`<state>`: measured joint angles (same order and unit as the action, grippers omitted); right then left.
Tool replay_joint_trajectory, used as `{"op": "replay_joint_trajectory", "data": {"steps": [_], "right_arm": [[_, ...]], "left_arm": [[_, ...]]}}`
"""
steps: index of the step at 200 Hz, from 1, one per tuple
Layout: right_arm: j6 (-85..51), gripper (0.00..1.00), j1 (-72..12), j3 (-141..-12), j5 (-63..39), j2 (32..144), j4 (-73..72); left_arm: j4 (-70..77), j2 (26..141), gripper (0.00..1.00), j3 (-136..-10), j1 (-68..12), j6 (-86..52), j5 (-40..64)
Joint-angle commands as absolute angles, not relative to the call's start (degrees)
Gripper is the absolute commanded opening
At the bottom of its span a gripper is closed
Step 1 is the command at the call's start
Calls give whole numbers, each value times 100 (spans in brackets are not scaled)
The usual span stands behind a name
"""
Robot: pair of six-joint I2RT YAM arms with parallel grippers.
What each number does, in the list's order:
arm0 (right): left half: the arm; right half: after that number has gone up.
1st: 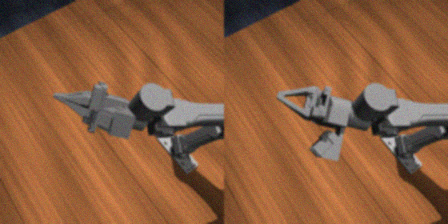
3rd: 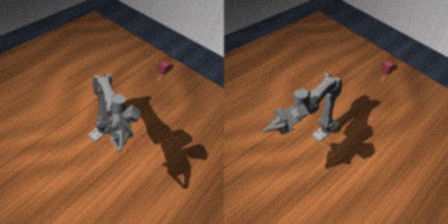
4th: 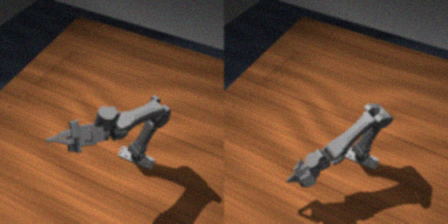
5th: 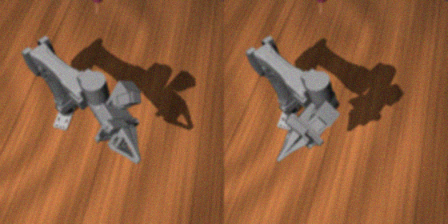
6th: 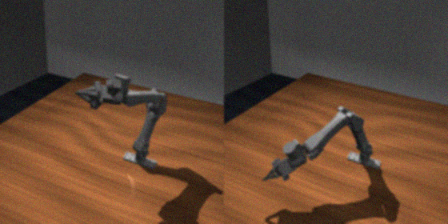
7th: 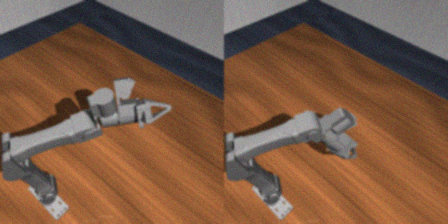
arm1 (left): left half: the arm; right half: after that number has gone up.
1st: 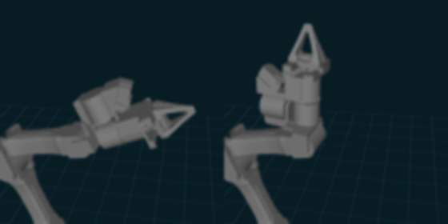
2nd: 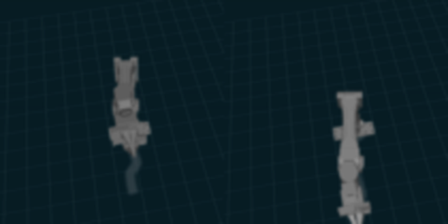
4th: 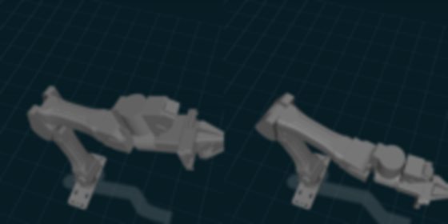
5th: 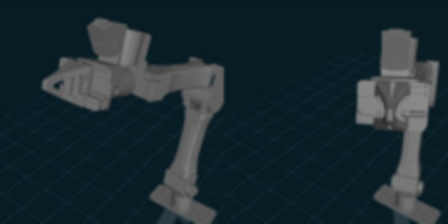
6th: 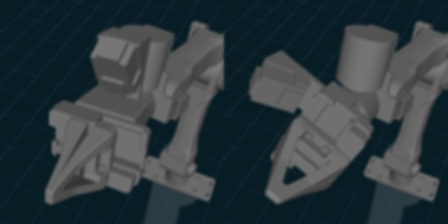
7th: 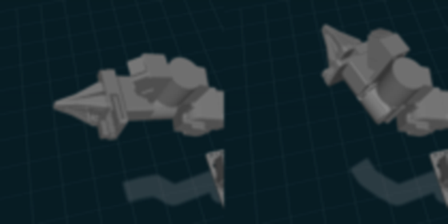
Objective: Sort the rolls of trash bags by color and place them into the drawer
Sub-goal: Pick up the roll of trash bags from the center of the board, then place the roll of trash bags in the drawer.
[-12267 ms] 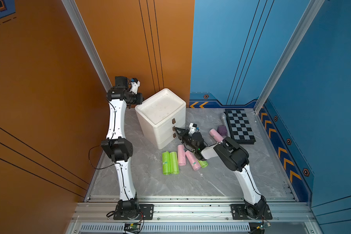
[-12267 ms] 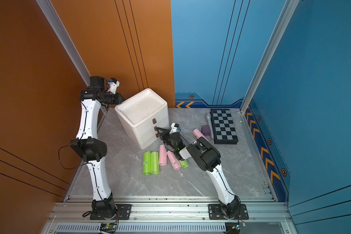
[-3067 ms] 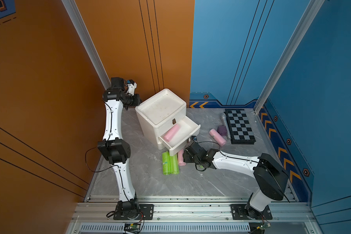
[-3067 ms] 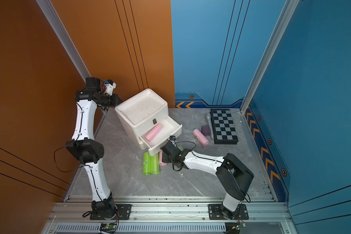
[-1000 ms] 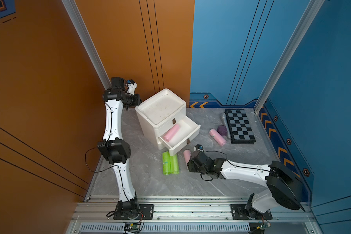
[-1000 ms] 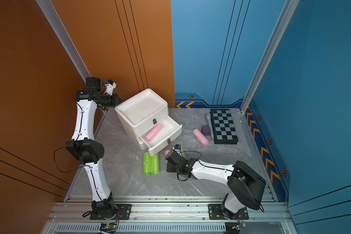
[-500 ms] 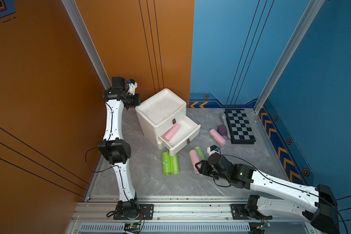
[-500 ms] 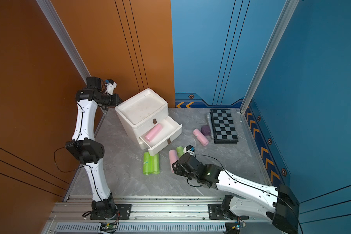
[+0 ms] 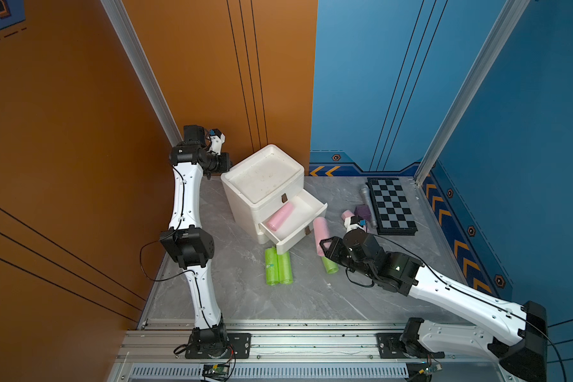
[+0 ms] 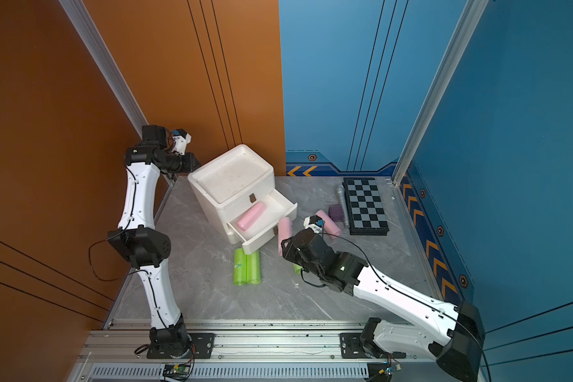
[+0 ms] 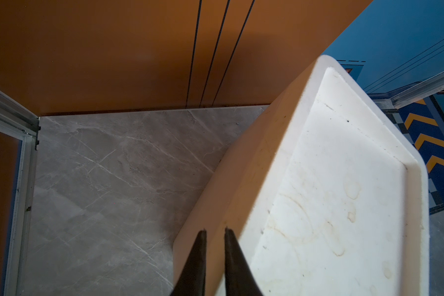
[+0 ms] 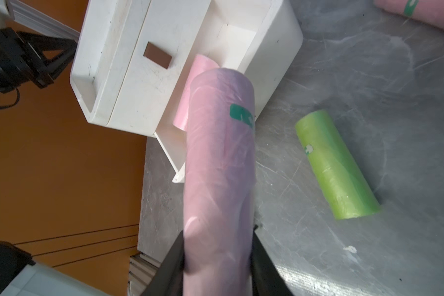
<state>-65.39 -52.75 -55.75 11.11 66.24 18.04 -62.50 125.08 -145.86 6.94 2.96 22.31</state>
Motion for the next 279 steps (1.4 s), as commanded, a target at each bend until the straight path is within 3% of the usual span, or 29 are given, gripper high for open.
{"op": "replay_joint_trajectory", "data": {"steps": [1,34,96,184,279], "right_arm": [[-6889,36,-5126,-5779,1509,6976,773],[-7638,37,-5078,-6086,1788,7834,-351],[-8195,39,-5044,-7004,1993,9015,-668],[-8746,42,-5290,-7289,2306,9641,-434],[-8877,53,-5361,-7521,2287,9884,-79]], "left_arm": [[-6804,12463,17,-14499,497,282,2396],[-6804,12480,17,-14532,503,281,2407],[-6809,12583,16,-14600,571,250,2556],[-6812,12821,16,-14806,646,178,2769],[-6818,12862,16,-14848,674,144,2843]]}}
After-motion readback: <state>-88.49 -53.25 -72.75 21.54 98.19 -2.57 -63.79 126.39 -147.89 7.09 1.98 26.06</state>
